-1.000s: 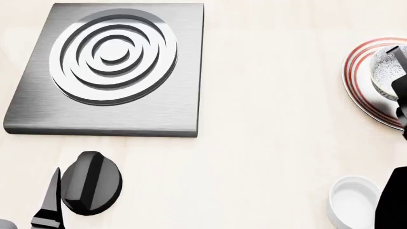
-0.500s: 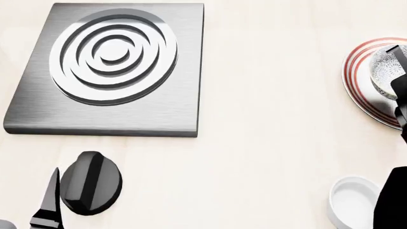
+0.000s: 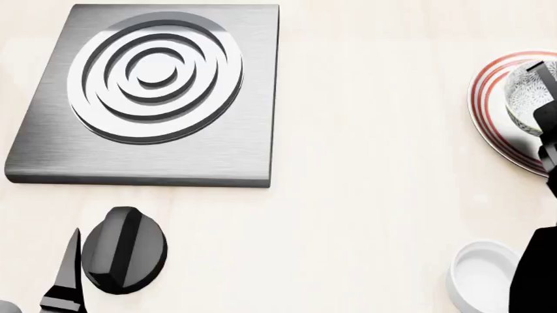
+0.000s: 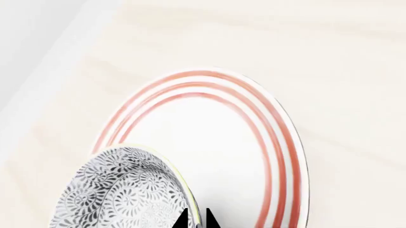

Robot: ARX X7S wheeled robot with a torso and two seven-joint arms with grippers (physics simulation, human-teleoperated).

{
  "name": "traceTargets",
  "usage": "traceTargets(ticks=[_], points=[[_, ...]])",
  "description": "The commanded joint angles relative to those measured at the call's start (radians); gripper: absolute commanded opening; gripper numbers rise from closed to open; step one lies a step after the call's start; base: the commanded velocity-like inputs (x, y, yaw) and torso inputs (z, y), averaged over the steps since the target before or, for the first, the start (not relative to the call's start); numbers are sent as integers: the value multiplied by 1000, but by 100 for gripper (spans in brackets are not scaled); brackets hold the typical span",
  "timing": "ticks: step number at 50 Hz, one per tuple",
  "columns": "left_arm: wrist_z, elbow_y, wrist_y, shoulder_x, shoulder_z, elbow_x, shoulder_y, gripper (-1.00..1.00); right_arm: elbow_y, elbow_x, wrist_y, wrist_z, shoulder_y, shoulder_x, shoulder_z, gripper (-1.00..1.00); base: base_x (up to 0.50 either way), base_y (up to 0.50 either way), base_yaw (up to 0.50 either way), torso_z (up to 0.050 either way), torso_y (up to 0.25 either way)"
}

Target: Pick the akita bowl next to the ramekin and place it on the plate.

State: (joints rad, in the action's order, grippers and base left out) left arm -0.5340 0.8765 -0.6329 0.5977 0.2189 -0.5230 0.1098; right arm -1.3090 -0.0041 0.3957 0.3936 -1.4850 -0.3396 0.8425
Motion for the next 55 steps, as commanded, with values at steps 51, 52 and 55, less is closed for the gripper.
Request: traceTargets(ticks=[51,52,55], points=[[-16,-3,19,14,7,-1,-9,100,0,-26,-37,-57,-93,5,-98,100,0,0,0,0,0],[-15,-4,21,14,8,1,-9,100,0,-24,-34,-58,-97,5,-103,100,0,0,0,0,0],[-16,-5,22,14,9,1,-8,100,0,-26,-39,-62,-108,5,-121,100,0,0,0,0,0]])
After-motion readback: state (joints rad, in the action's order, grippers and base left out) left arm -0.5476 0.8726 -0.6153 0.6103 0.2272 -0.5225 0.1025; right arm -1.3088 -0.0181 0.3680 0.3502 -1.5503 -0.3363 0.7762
